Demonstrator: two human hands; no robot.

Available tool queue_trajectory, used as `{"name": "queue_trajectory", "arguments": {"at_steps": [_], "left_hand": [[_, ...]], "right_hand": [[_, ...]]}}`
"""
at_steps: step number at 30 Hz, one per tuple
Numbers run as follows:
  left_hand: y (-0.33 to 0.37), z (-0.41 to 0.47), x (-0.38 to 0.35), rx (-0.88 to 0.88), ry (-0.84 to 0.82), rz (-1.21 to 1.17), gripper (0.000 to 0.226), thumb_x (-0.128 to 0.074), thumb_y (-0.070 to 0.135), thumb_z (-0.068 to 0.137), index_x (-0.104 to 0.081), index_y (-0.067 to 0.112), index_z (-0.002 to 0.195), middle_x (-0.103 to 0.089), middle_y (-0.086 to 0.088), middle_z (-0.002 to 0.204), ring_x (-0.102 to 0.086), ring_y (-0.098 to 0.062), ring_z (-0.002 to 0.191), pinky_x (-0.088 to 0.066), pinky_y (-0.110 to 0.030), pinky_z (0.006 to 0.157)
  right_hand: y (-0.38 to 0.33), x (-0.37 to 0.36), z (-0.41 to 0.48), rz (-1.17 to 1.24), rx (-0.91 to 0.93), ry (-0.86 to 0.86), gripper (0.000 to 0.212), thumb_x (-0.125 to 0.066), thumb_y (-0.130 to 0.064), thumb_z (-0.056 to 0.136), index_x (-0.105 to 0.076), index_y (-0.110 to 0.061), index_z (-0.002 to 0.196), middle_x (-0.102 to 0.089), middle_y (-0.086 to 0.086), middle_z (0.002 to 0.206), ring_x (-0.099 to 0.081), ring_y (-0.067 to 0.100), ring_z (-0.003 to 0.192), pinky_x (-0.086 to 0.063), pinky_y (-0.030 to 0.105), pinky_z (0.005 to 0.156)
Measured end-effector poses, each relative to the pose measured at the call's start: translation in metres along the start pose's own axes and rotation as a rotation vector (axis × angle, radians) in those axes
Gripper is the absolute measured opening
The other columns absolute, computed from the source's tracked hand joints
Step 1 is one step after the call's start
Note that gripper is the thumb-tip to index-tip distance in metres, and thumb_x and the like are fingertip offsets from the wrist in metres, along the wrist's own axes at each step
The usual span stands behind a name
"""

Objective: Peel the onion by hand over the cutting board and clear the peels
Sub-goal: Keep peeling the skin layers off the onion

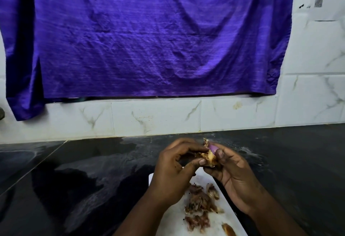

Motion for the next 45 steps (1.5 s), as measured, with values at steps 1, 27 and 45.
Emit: {"name": "queue_trajectory", "arguments": {"at_steps": [1,27,45], "left_hand": [[0.001,0.0,0.001,-0.011,0.01,0.003,0.024,-0.077,0.001,0.09,-0.082,0.018,0.106,-0.071,0.011,0.107,-0.072,-0.018,0.105,-0.064,-0.037,0.085],[-0.001,-0.005,-0.008,0.044,-0.118,0.0,0.026,-0.062,0.001,0.1,-0.069,0.026,0.098,-0.069,0.003,0.1,-0.07,-0.027,0.096,-0.064,-0.054,0.078],[-0.005,-0.008,-0.013,0.116,-0.17,0.192,0.035,-0.083,0.023,0.088,-0.058,0.036,0.108,-0.063,0.015,0.107,-0.062,-0.008,0.1,-0.055,-0.022,0.079]], "right_hand": [[0.0,-0.001,0.0,0.004,-0.001,-0.002,0.079,-0.095,-0.055,0.053,-0.075,-0.015,0.118,-0.075,0.019,0.117,-0.075,0.025,0.096,-0.061,0.028,0.074],[0.003,0.006,0.003,-0.006,-0.007,0.031,0.081,-0.091,-0.059,0.058,-0.074,-0.008,0.118,-0.072,0.026,0.12,-0.073,0.028,0.099,-0.063,0.03,0.077],[-0.001,0.012,0.003,0.039,0.019,0.073,0.045,-0.076,-0.035,0.082,-0.072,-0.003,0.114,-0.072,0.029,0.117,-0.075,0.031,0.091,-0.064,0.034,0.072]]}}
Point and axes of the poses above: each hand's wrist, its own z-axis towards the middle knuckle, its own x-axis out of the back of the hand, y = z × x, the point moved 9 cm from there along z, towards the middle knuckle
